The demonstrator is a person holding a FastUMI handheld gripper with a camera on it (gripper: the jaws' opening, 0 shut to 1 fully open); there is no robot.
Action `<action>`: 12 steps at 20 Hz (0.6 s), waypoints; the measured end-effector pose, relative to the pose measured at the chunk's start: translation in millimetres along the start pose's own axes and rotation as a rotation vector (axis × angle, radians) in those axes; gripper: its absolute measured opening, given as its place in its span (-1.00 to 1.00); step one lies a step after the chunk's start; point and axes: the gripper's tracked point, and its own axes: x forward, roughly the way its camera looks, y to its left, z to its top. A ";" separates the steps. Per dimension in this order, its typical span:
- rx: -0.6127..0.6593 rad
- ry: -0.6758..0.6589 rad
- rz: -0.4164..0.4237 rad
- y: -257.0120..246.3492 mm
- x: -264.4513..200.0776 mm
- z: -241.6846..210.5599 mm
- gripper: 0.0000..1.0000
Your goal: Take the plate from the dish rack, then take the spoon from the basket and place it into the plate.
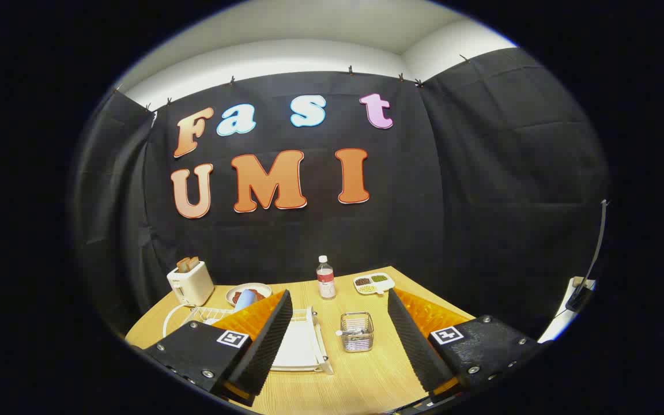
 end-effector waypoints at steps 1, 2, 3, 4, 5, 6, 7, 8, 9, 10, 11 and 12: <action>-0.006 -0.002 -0.003 2.3 -1.9 1.3 0.97; -0.011 -0.003 -0.003 2.4 -3.0 2.8 0.97; -0.017 0.001 -0.004 3.3 -4.7 2.5 0.97; -0.022 0.006 -0.003 7.2 -7.1 0.7 0.97; -0.024 0.008 -0.002 10.2 -8.1 0.8 0.97; -0.025 0.008 -0.001 12.4 -8.2 2.0 0.97; -0.027 0.009 0.001 14.3 -8.0 2.5 0.97; -0.030 0.010 0.001 16.4 -7.0 2.8 0.97; -0.031 0.010 0.004 18.3 -7.0 4.6 0.97; -0.030 0.009 0.012 21.9 -6.2 6.1 0.97; -0.030 0.008 0.015 24.7 -5.2 7.4 0.97; -0.034 0.007 0.019 25.7 -5.1 7.6 0.98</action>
